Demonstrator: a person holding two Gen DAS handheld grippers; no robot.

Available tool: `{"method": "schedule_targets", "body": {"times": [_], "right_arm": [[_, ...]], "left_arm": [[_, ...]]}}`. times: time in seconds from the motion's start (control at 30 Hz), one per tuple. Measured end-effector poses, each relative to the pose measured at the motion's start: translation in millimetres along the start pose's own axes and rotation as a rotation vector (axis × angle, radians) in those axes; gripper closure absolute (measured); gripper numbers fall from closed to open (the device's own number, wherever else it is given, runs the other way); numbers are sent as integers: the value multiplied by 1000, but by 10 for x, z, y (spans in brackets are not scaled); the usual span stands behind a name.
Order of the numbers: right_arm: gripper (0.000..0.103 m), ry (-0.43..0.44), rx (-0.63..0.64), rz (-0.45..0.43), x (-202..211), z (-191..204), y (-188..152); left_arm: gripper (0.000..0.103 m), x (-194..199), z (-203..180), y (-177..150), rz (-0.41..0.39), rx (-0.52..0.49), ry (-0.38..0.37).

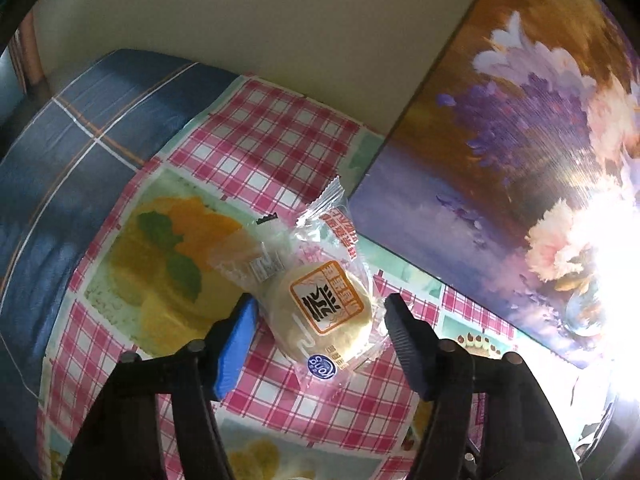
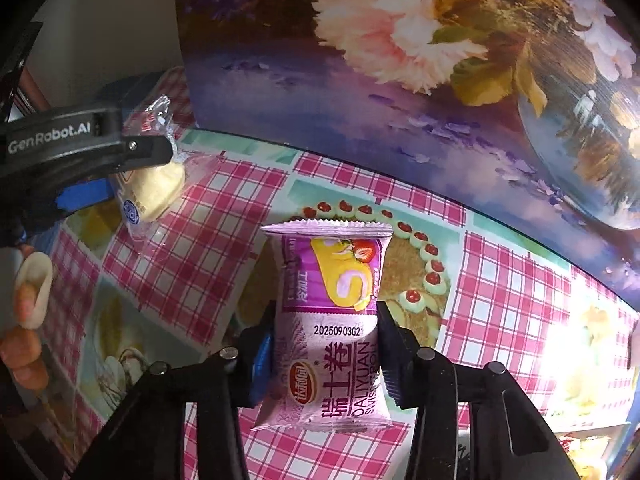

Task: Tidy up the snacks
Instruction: 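Grasp the clear-wrapped bun with the left tool while the right tool grasps the pink Swiss roll pack, then carry the bun and pink Swiss roll pack over the white tray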

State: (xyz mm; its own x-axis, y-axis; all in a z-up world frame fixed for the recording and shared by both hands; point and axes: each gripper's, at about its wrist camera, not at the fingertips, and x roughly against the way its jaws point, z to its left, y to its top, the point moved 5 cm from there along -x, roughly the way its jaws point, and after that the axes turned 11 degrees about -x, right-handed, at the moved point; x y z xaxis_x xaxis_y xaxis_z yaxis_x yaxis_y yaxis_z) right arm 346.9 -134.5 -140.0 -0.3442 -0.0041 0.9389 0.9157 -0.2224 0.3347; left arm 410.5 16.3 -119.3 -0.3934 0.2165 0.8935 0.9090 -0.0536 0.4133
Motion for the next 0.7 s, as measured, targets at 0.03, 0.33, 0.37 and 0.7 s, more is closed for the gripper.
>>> {"method": "schedule_targets", "body": {"times": [0.03,0.33,0.37,0.7], "right_arm": [[56,-1,2,0,27,-12,-17],[58,-10,-3,2,90,-48,-105],[58,-14,-1,1,98,-50,-114],[61,-14,-15,-19,276,-169,-311]], "left_arm": [[45,2,-6,-9,1,-8,8],[50,70,10,-156,20,-29,22],[50,88,1,-187,22,-31,25],[51,262,-88,-544,32,-40,58]]}}
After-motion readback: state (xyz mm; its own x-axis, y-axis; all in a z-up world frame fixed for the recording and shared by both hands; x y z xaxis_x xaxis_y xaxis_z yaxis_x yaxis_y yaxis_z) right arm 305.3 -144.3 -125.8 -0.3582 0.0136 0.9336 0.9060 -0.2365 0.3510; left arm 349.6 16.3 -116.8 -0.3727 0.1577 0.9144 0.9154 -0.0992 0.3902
